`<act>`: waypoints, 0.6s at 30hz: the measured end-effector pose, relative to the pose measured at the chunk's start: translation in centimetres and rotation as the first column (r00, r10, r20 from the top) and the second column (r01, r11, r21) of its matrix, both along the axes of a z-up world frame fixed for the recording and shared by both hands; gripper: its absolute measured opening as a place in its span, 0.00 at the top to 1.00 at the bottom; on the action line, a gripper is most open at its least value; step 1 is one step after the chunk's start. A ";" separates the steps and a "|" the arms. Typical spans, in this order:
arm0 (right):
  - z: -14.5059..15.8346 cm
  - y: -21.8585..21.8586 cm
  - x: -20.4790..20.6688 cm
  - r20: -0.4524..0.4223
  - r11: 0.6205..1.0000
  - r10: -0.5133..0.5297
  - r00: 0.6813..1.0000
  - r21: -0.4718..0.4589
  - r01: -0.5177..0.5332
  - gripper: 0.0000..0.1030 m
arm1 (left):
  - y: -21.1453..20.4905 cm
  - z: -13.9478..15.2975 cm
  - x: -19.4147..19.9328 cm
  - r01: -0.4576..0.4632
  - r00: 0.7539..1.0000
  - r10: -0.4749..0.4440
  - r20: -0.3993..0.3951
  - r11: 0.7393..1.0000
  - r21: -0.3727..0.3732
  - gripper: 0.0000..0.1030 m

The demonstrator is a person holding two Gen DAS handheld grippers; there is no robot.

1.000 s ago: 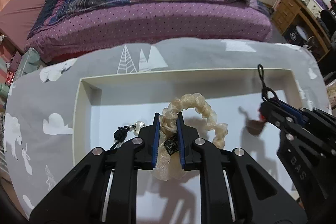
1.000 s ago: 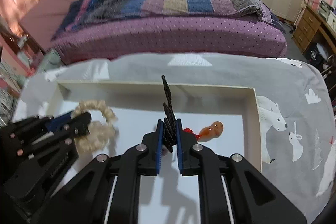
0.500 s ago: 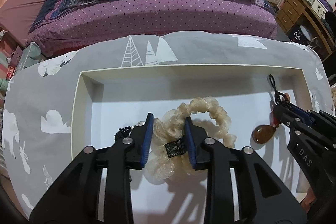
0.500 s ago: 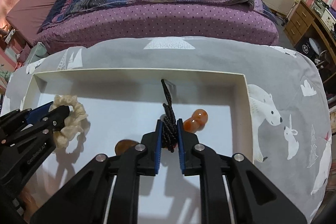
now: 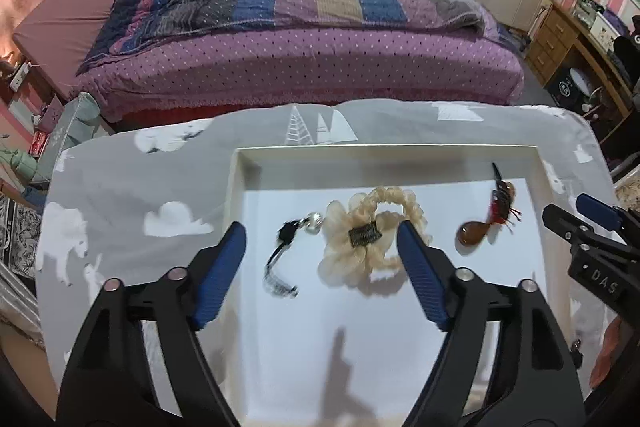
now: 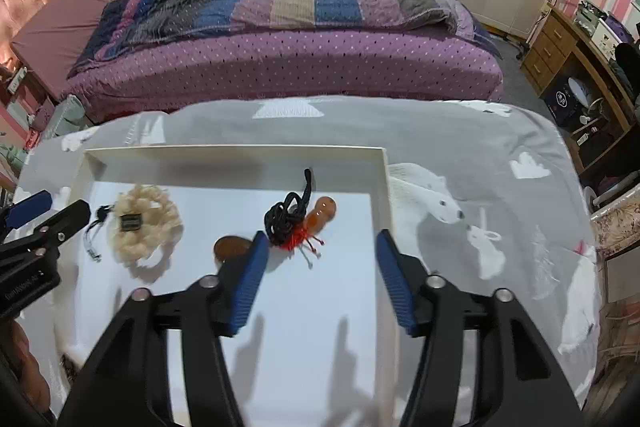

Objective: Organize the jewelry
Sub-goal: 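Open both tools to drop the items in the tray and withdraw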

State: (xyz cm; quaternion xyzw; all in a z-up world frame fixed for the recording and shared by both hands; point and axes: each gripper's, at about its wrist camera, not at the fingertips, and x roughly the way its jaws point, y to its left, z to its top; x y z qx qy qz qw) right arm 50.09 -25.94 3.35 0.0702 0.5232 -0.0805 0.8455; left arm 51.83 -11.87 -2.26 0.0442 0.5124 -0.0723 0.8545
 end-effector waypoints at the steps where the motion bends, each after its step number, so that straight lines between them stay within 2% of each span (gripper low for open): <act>1: 0.7 0.0 -0.6 0.010 1.000 0.002 1.000 0.008 -0.002 0.36 | 0.4 0.7 -0.6 -0.001 1.000 0.001 0.010 1.000 -0.003 0.15; 3: 2.1 0.2 -2.0 0.038 1.000 0.006 0.999 -0.001 -0.006 0.27 | 1.5 2.1 -1.8 -0.011 0.999 0.012 0.038 1.000 -0.011 0.05; 7: 5.0 0.2 -5.1 0.095 1.000 0.001 0.996 -0.014 0.001 0.14 | 3.2 4.3 -4.4 -0.009 0.997 0.011 0.077 1.000 -0.023 0.03; 14: 8.3 0.7 -10.2 0.117 0.998 0.021 0.993 -0.068 -0.013 0.14 | 6.3 7.6 -9.3 -0.015 0.987 0.021 0.162 0.999 -0.037 0.03; 18: 10.1 0.2 -13.1 0.177 0.997 -0.001 0.984 -0.073 0.014 0.14 | 7.8 9.5 -12.1 -0.017 0.976 0.028 0.218 0.998 -0.054 0.03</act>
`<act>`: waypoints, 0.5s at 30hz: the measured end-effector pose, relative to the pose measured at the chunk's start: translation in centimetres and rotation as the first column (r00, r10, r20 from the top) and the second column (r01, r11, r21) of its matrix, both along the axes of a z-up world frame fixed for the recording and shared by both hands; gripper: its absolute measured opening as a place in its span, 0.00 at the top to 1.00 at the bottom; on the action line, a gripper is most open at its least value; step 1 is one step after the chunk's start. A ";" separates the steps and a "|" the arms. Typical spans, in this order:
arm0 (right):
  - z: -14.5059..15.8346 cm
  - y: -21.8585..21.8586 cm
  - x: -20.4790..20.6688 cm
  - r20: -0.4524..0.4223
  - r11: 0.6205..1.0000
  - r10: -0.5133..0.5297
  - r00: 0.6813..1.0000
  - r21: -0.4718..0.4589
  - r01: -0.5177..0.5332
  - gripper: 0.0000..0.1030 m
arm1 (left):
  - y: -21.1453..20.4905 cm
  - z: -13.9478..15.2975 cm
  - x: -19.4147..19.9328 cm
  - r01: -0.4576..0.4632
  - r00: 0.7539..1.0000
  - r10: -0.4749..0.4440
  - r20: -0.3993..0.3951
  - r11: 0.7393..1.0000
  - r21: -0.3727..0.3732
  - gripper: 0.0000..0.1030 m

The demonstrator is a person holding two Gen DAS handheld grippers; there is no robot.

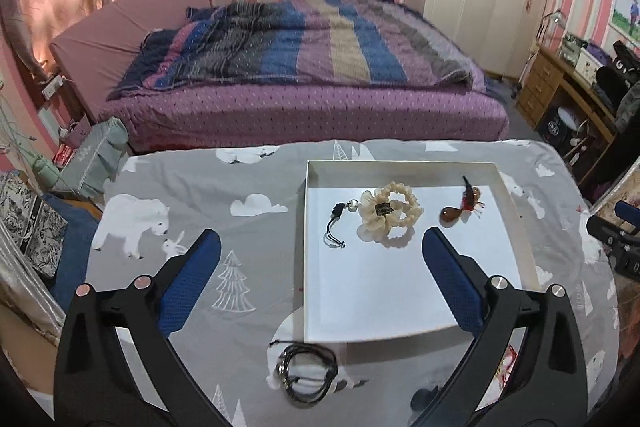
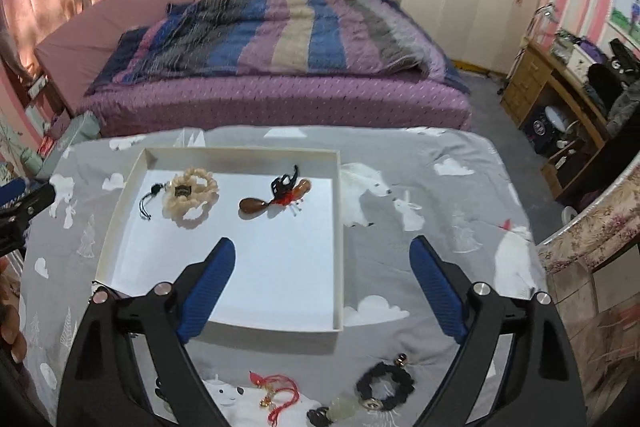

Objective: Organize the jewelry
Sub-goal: 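Open both tools to drop the items in the tray and withdraw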

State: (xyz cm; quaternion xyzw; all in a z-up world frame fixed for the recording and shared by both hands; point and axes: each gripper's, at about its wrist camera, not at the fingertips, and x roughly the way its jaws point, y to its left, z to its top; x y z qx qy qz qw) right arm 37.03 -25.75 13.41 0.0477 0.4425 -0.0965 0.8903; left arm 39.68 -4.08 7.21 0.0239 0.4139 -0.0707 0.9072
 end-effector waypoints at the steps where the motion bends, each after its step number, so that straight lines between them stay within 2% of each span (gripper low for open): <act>1: 0.3 -0.2 -0.6 0.012 1.000 0.000 1.000 0.010 0.000 0.14 | 0.4 0.3 -0.8 0.003 1.000 -0.003 0.008 1.000 -0.010 0.03; 6: 0.7 -1.5 -2.7 0.013 0.999 -0.031 0.999 0.033 0.030 0.13 | 1.3 -0.1 -3.2 0.011 1.000 -0.011 -0.012 0.999 -0.034 0.03; 10: 0.8 -2.0 -4.4 0.015 0.998 -0.052 0.999 -0.026 0.052 0.13 | 1.0 -1.3 -4.3 0.035 0.998 -0.034 -0.050 0.999 0.012 0.03; 15: 0.6 -3.0 -7.0 0.030 0.997 -0.075 0.997 0.011 0.075 0.13 | 1.0 -2.1 -6.1 0.035 0.998 -0.032 -0.052 0.997 0.064 0.03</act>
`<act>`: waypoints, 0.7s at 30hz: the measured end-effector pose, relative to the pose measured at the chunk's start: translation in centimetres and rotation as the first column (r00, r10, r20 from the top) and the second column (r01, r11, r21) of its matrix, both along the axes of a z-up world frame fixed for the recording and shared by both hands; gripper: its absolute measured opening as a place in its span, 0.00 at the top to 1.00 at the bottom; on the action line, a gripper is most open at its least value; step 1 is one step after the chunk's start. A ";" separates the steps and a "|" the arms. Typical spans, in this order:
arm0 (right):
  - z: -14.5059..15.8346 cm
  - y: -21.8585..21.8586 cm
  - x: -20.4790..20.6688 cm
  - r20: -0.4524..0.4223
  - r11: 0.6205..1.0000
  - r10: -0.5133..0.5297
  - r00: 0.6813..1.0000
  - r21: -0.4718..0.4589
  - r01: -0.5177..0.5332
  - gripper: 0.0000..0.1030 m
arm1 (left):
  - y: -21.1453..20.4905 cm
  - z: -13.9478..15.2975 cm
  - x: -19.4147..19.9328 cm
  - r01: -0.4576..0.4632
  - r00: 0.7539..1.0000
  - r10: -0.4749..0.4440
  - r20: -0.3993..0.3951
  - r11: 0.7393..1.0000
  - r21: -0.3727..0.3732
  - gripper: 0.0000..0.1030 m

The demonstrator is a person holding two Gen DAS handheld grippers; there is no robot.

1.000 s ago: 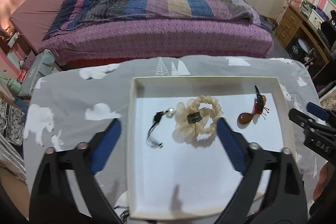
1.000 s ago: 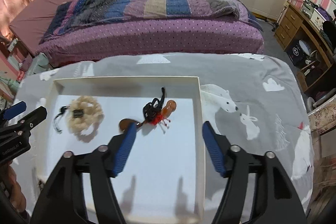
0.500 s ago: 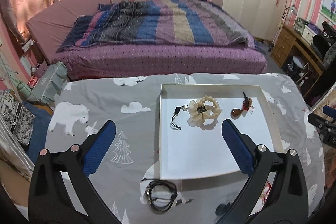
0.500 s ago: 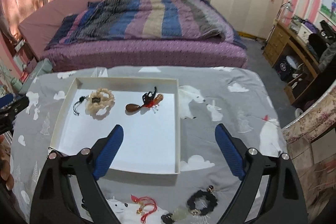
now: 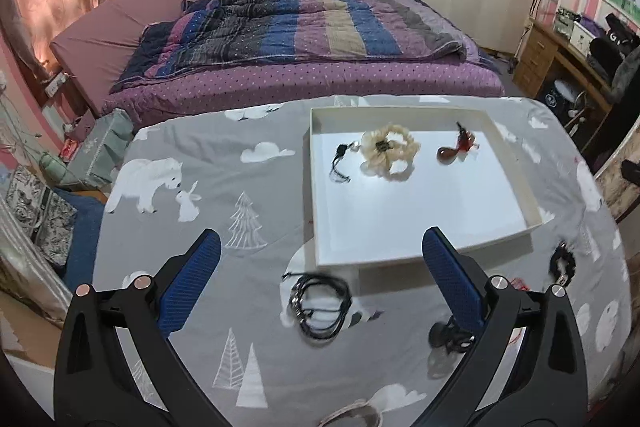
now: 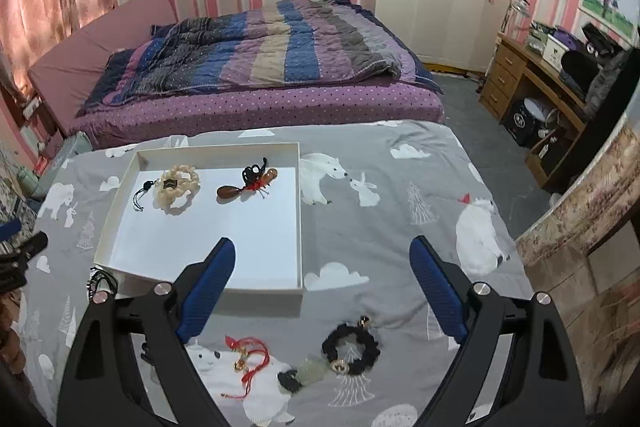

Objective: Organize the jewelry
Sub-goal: 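Move the left tool to the white-strap watch while the right tool approaches the jade pendant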

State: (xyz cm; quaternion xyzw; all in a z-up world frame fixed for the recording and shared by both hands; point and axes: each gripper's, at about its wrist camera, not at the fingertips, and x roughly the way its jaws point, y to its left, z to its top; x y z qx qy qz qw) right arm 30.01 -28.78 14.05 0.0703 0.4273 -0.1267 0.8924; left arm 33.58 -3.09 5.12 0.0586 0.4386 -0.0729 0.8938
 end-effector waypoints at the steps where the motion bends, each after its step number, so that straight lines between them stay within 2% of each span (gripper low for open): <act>1: -0.2 -0.1 -0.4 -0.002 1.000 0.000 1.000 0.005 0.000 0.13 | 0.1 -0.2 -0.4 0.002 1.000 -0.002 0.001 1.000 0.007 0.03; 6: -1.3 -0.2 -2.2 -0.036 1.000 0.006 0.999 -0.006 -0.006 0.13 | 0.3 -1.2 -2.0 0.021 1.000 -0.020 -0.010 0.999 0.035 0.03; 13: -3.2 -0.1 -4.3 -0.082 1.000 0.014 0.997 0.015 -0.013 0.13 | 1.8 -3.0 -3.8 -0.001 0.999 0.003 -0.049 1.000 0.026 0.03; 21: -6.3 0.8 -5.8 -0.149 1.000 0.028 0.988 0.005 -0.028 0.13 | 3.2 -4.9 -5.9 -0.009 0.997 0.008 -0.075 1.000 -0.018 0.03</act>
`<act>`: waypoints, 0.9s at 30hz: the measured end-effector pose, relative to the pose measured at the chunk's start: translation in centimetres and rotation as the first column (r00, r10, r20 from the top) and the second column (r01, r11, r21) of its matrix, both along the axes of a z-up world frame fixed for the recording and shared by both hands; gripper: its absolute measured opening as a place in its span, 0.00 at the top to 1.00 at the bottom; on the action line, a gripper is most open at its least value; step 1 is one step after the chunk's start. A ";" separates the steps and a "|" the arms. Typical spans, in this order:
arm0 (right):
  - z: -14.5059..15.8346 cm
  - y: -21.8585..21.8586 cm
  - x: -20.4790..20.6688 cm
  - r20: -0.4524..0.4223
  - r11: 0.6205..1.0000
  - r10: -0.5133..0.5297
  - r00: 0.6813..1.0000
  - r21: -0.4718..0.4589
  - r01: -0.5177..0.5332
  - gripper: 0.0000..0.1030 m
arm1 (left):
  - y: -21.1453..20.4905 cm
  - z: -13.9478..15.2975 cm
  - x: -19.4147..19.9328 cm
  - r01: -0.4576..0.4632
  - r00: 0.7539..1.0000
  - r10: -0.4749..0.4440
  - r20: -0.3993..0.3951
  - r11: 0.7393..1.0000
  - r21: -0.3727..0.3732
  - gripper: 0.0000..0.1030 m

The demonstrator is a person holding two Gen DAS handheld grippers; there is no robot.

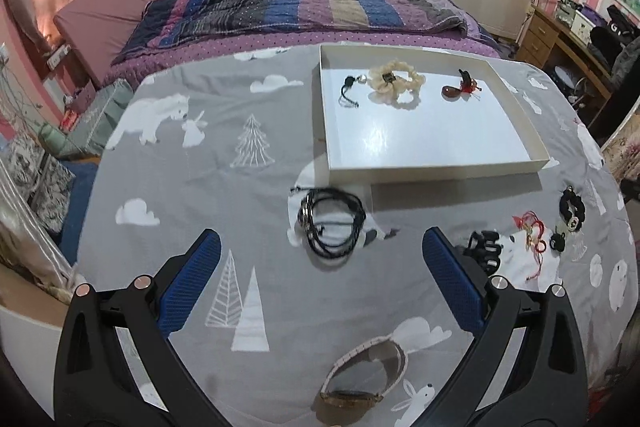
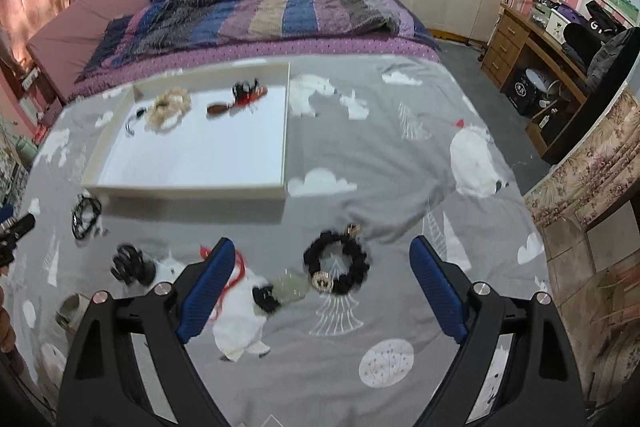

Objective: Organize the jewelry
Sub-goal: 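Move the left tool to the white-strap watch while the right tool approaches the jade pendant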

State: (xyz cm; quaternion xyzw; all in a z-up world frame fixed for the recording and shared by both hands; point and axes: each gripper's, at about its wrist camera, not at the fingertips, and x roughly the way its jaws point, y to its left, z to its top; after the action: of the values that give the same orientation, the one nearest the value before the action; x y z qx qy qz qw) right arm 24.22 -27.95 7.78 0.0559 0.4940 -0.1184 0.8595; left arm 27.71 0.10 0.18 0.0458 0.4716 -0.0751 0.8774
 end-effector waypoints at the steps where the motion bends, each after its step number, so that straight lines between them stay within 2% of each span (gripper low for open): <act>1: -0.6 0.2 -0.1 -0.014 1.000 0.005 1.000 -0.004 -0.005 0.13 | 0.2 -0.4 -0.2 -0.001 1.000 0.001 -0.011 1.000 -0.007 0.03; 8: -3.1 1.1 -0.8 -0.065 1.000 0.016 0.998 0.020 -0.015 0.14 | 0.8 -2.6 -2.1 0.031 0.997 -0.032 -0.071 0.999 -0.012 0.03; 15: -4.8 1.5 -0.8 -0.116 0.999 0.038 0.993 0.026 -0.035 0.13 | 0.2 -3.7 -4.1 0.101 0.990 -0.097 -0.106 0.994 0.039 0.03; 24: -6.8 2.1 0.6 -0.239 0.994 0.100 0.966 0.057 -0.089 0.14 | -0.3 -5.7 -4.3 0.212 0.955 -0.185 -0.230 0.972 0.098 0.03; 25: -7.2 2.2 0.8 -0.243 0.994 0.102 0.965 0.071 -0.087 0.14 | -0.4 -6.0 -4.4 0.220 0.954 -0.188 -0.234 0.968 0.122 0.05; 27: -7.7 2.4 1.0 -0.245 0.992 0.105 0.964 0.091 -0.085 0.14 | -0.3 -6.6 -4.2 0.226 0.950 -0.189 -0.247 0.965 0.133 0.20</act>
State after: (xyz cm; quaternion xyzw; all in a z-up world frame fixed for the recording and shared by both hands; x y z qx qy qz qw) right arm 25.24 -25.55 0.08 0.0510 0.6047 -0.0634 0.7923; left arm 23.48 -0.16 -6.38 0.1565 0.5679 -0.1339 0.7969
